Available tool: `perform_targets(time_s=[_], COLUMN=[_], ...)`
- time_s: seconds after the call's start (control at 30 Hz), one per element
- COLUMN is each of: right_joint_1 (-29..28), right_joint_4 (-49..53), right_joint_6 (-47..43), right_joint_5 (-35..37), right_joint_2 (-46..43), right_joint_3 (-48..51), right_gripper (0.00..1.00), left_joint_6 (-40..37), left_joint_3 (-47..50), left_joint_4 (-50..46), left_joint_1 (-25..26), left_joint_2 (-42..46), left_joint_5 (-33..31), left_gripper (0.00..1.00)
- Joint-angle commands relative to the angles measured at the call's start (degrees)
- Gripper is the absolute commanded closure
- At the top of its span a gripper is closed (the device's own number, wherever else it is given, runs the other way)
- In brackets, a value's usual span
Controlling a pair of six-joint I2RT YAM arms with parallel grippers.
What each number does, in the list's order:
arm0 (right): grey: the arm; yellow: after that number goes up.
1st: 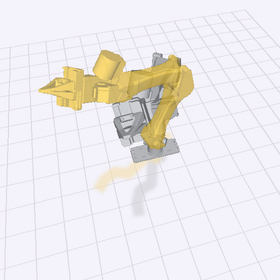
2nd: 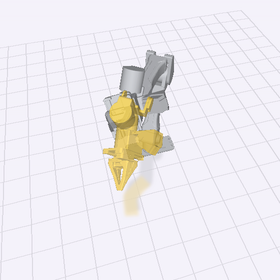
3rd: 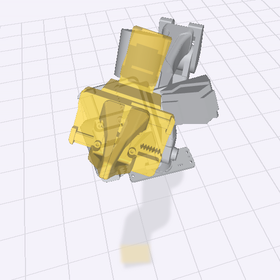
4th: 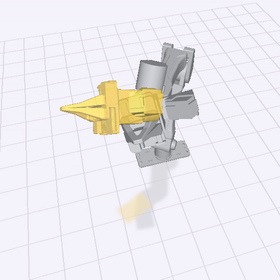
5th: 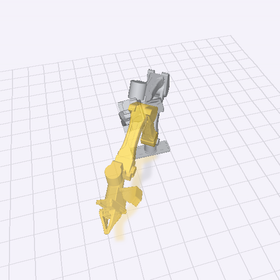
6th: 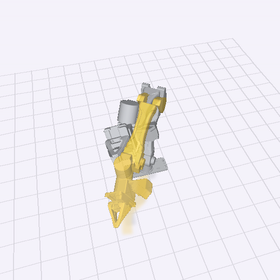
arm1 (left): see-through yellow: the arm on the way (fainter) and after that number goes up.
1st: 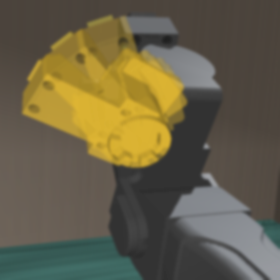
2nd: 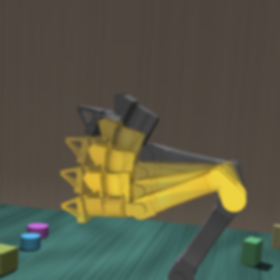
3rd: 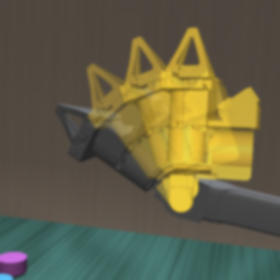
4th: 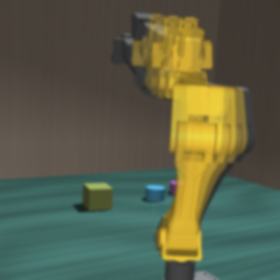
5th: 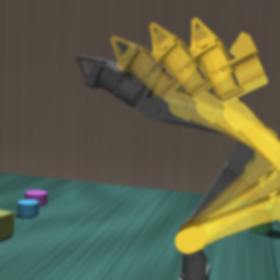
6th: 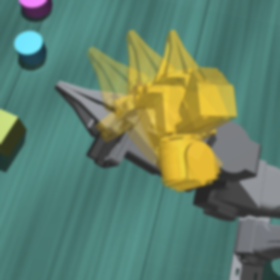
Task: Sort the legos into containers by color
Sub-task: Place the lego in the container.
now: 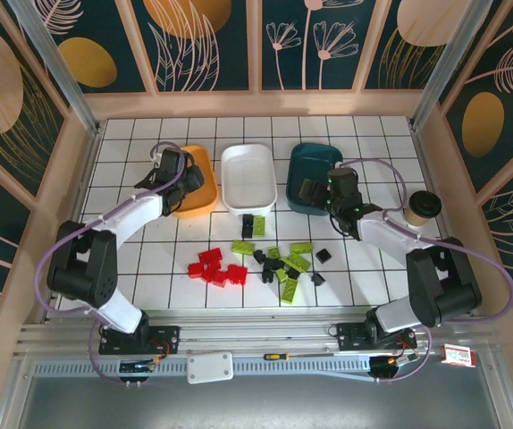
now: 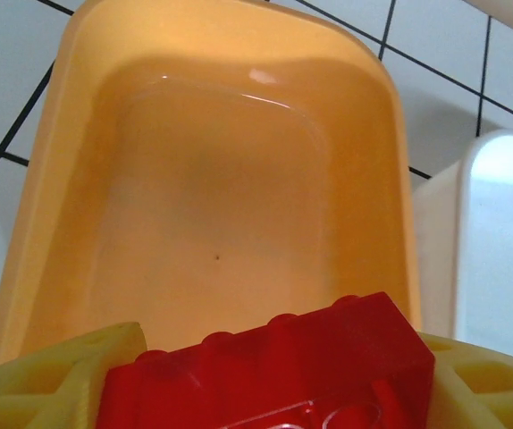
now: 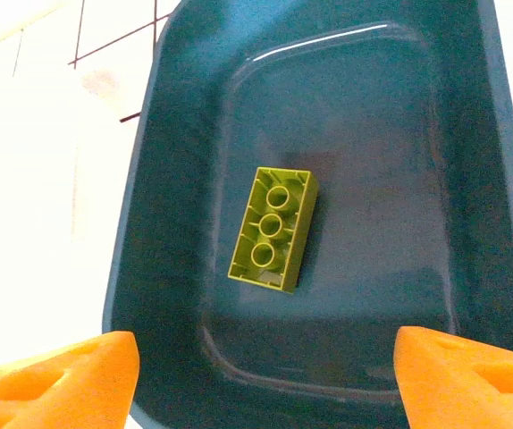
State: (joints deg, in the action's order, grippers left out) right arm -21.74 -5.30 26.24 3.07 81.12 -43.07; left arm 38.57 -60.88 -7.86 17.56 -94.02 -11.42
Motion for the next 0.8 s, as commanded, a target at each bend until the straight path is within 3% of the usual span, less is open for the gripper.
perform_targets(time_s=[0.0,0.1,0.27,0.47,0.63,0.77], right_joint_1=[0.2,0.0,-1.6,-8.6,-15.0,-16.6], right_joint_4=[1.6,2.6,4.4,7.0,12.2,15.9], right_joint_6=[0.6,0.7,0.3,0.0,4.9,10.7], right_joint_5=[-1.1,-1.9,-4.1,-2.7,4.4,8.2], right_joint_2=[-3.8,-6.1,-10.6,-14.9,-16.3,-17.6], right_joint_3=[2.0,3.1,5.5,8.2,11.3,15.9], right_gripper=[0.24,0.24,0.24,0.29,0.3,0.32], left_joint_6=[-1.5,-1.8,-1.2,1.3,5.1,8.6], left_joint_3=[-4.6,-6.5,-7.1,-0.2,12.4,23.5], left_joint_4=[1.0,0.5,0.8,3.8,6.6,8.1], left_joint_1=[-0.7,-0.7,-0.7,1.8,7.2,8.5], left_joint_2=[-2.4,-3.7,0.8,14.3,27.3,35.8], left_joint_5=[1.3,1.4,4.0,9.2,9.8,11.0], left_gripper=[0.37,0.2,0.02,0.01,0.01,0.01])
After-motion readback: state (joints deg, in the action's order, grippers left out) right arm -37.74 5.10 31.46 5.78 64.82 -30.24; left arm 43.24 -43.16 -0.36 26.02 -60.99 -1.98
